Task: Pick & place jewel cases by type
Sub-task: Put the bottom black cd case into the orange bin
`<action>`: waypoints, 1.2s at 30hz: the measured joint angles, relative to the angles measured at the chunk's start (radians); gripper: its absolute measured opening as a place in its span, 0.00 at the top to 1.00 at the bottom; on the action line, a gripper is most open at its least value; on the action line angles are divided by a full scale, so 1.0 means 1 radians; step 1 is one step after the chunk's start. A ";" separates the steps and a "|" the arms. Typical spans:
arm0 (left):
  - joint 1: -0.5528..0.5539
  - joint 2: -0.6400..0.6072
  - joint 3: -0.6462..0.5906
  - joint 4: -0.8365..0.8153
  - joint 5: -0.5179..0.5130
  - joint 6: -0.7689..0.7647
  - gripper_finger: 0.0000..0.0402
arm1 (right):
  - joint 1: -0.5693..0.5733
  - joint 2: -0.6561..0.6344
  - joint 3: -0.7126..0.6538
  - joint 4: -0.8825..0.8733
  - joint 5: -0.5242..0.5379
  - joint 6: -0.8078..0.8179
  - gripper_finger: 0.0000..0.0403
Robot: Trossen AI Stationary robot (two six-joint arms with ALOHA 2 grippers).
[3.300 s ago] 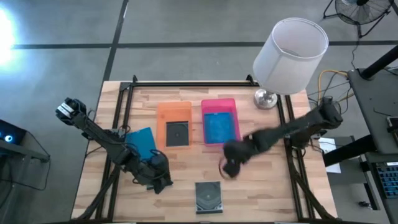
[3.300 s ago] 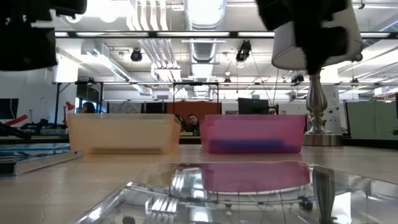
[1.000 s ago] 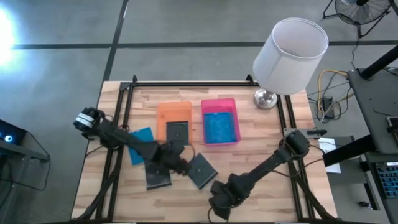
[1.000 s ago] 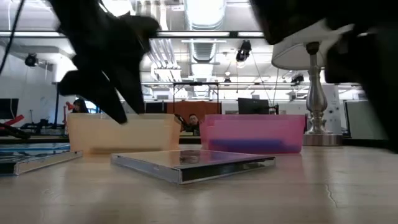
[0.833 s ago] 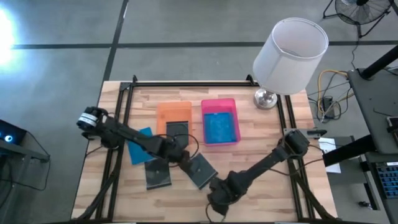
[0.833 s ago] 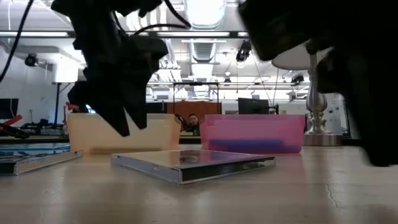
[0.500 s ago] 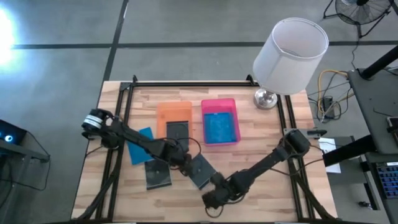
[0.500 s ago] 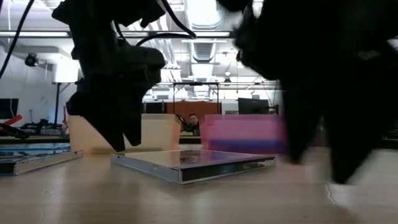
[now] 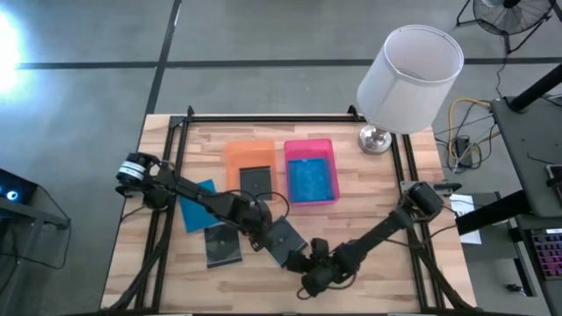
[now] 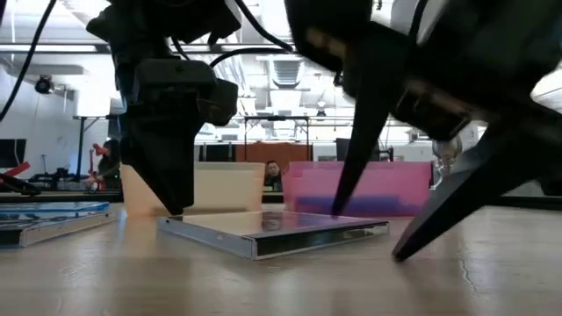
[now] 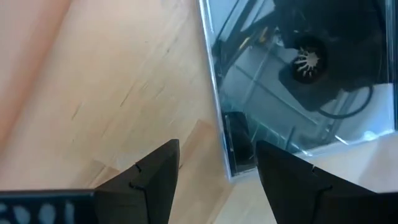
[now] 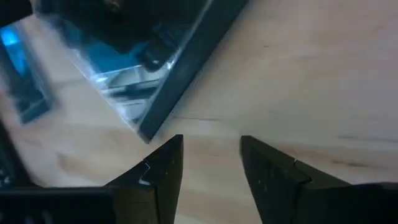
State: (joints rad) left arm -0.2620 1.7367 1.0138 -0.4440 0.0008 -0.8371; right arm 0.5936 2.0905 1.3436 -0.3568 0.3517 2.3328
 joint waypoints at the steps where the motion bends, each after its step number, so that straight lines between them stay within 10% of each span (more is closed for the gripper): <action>1: 0.002 0.000 0.000 0.005 0.005 0.009 0.51 | -0.003 -0.001 -0.003 0.002 0.016 -0.003 0.60; 18: 0.001 0.018 -0.006 0.034 0.198 0.049 0.51 | -0.065 0.001 -0.058 0.006 0.099 -0.003 0.60; 36: 0.000 0.000 0.077 -0.029 0.070 0.081 0.51 | -0.031 -0.007 -0.061 0.041 0.181 -0.029 0.60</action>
State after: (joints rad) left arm -0.2615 1.7363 1.0908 -0.4734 0.0703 -0.7566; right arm 0.5627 2.0838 1.2825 -0.3157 0.5329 2.3034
